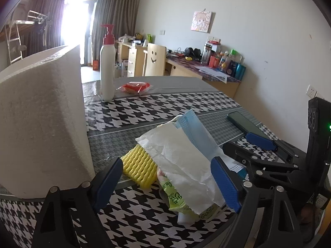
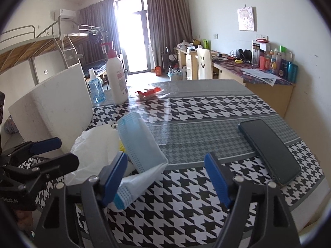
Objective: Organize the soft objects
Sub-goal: 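Move the left tool to the white tissue while the right tool approaches the blue mask, then close the left gripper on the white tissue while the right gripper closes on the blue mask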
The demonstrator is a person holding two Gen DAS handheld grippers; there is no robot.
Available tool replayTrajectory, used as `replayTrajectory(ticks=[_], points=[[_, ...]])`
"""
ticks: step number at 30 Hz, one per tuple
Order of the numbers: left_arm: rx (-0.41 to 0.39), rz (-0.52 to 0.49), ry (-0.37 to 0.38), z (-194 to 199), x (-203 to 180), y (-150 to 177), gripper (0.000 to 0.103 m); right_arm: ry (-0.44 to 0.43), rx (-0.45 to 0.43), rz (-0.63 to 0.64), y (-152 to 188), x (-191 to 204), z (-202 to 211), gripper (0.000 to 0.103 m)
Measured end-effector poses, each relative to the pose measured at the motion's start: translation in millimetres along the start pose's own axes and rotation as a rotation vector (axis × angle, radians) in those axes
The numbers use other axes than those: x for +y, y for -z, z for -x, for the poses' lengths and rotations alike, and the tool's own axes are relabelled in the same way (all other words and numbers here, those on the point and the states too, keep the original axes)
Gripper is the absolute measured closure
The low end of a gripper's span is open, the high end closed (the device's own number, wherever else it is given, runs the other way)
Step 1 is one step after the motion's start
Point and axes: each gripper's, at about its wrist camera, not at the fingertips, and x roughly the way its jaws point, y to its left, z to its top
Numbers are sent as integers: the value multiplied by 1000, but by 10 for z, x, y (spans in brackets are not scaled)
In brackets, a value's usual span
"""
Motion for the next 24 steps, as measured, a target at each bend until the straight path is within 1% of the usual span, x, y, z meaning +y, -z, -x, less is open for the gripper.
replayTrajectory(ticks=[3,7,11,14,15,16,17,18,19,21,24], points=[[6,-5,-4,-42,-10,-7,17,-11,16,-8,-7,-19,-47,30],[27,-3,-2,-108,-5,-3,17,-4,41,-11,-1,-41,-137,32],[32,-4,-3,-149,-3,-1,17,-16,59,-8,16,-32,-191,33],[42,-6,7,-187,-3,1,18,-28,70,-6,26,-15,-220,36],[47,-7,11,-202,-3,3,19,-29,74,-6,30,-18,-227,37],[51,-7,14,-216,-4,0,23,-31,79,-7,32,-21,-239,39],[55,-8,18,-220,2,5,25,-32,86,-8,34,-20,-253,44],[59,-7,19,-234,2,2,26,-34,95,-9,38,-18,-269,46],[59,-8,20,-235,-1,1,26,-38,102,-9,44,-18,-283,47],[57,-15,23,-236,-12,-3,28,-44,113,-14,59,-20,-297,54],[57,-26,31,-237,-51,-12,33,-49,124,-19,85,-24,-313,57]])
